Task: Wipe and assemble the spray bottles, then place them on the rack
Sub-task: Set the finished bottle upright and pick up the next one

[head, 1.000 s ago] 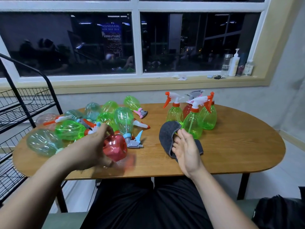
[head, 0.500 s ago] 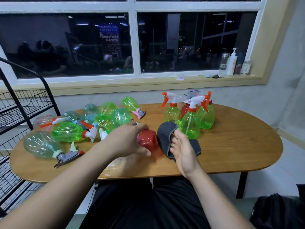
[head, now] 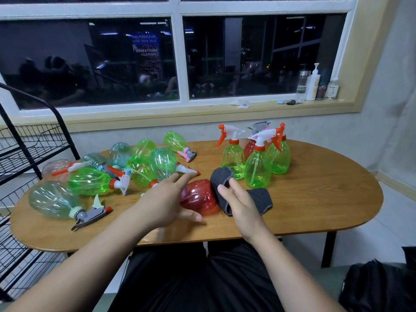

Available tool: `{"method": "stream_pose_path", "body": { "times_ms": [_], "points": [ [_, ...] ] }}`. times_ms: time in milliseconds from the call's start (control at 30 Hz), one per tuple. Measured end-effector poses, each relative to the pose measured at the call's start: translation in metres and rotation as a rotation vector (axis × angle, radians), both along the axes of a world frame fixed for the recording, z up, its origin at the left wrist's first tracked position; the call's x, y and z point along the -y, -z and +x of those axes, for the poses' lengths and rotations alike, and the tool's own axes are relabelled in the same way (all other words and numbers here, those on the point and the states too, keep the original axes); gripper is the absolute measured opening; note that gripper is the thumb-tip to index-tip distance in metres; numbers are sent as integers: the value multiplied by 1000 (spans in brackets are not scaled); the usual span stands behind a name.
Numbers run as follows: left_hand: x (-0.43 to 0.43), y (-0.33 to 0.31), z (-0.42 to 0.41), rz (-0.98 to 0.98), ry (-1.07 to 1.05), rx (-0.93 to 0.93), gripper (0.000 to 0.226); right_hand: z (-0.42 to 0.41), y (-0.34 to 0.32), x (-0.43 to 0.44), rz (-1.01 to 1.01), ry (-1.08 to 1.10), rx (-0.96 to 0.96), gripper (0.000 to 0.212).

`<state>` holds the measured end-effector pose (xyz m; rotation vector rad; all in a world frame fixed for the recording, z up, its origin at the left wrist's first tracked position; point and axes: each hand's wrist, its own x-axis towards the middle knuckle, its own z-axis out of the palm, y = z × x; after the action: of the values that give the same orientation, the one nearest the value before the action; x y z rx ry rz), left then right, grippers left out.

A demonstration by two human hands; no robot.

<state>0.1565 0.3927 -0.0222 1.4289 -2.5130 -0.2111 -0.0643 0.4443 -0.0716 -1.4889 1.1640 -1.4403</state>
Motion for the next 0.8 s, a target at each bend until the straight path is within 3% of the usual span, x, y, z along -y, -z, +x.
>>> {"method": "stream_pose_path", "body": {
  "times_ms": [167, 267, 467, 633, 800],
  "points": [
    [-7, -5, 39, -54, -76, 24, 119, 3, 5, 3, -60, 17, -129, 32],
    [-7, -1, 62, -119, -63, 6, 108, 4, 7, 5, -86, 20, -168, 49],
    [-8, 16, 100, 26, -81, -126, 115, 5, 7, 5, -84, -7, -135, 50],
    [-11, 30, 114, 32, -91, -168, 91, 5, 7, 5, -88, -13, -125, 55],
    [-8, 28, 116, -3, -124, -161, 52, 6, 3, 1, -86, -18, -99, 37]
  ]
}}
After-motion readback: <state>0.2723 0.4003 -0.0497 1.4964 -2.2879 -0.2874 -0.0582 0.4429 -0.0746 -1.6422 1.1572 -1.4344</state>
